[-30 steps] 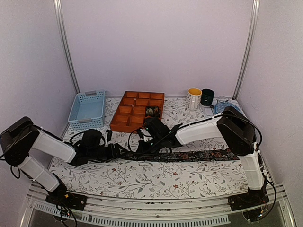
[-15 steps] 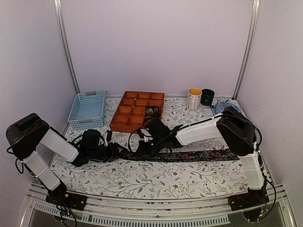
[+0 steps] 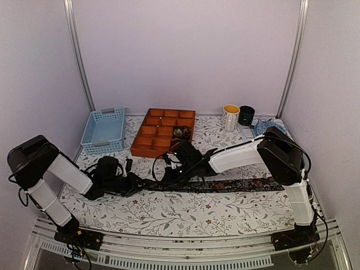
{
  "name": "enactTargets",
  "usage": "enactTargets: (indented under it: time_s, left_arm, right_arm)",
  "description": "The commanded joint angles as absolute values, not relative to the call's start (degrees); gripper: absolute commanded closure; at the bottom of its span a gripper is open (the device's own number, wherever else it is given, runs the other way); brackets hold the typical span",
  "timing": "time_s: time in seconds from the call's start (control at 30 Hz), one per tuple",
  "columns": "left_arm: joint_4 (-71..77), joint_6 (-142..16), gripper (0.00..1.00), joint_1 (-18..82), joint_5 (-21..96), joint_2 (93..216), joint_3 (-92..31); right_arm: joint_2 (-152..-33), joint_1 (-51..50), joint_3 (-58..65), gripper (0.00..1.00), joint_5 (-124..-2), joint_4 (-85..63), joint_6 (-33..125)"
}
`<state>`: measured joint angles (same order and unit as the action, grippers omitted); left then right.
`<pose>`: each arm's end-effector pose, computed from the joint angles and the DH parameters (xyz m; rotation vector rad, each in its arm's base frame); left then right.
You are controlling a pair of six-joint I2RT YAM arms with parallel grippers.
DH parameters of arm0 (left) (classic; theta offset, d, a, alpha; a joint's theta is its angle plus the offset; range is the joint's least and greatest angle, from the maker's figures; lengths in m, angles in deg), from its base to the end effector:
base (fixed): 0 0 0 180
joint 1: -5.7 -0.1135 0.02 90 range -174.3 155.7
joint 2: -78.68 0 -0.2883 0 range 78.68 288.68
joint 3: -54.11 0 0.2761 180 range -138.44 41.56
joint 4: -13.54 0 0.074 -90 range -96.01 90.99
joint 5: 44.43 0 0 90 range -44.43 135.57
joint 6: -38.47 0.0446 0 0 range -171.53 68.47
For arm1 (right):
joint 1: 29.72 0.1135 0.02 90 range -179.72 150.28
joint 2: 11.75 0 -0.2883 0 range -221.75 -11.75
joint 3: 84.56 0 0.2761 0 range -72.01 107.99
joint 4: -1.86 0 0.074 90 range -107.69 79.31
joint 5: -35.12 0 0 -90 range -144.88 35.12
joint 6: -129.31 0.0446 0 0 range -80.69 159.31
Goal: Roll the ties
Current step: Roll the tie at the center of the board.
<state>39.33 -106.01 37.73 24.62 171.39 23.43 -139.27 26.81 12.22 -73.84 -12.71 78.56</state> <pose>0.2089 -0.1495 0.0893 -0.2502 2.4331 -1.1738 0.2717 0.4373 0.1184 -0.5753 2.5809 1.0998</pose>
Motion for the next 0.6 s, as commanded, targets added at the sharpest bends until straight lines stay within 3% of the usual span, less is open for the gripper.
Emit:
enactTargets:
  time_s: [0.0,0.13,0.23,0.37,0.57]
  left_arm:
    - [36.6,-104.9,0.89,37.0,25.2,169.9,23.5]
    - [32.0,-103.2,1.00,37.0,27.5,167.9,22.2]
    - [27.9,-102.0,1.00,37.1,29.7,165.8,21.5]
    - [22.8,-100.6,1.00,37.1,32.3,162.9,20.8]
    - [12.8,-97.5,1.00,37.4,37.3,158.4,18.4]
  right_arm:
    - [-140.9,26.4,10.3,1.00,-73.9,-16.9,78.4]
    - [-135.6,26.5,10.8,0.98,-74.5,-17.7,77.8]
    - [-130.3,26.8,11.8,0.92,-74.9,-18.3,77.1]
    - [-124.3,27.1,13.7,0.74,-74.4,-20.6,75.1]
    - [-114.8,27.3,11.2,0.69,-72.9,-20.1,74.4]
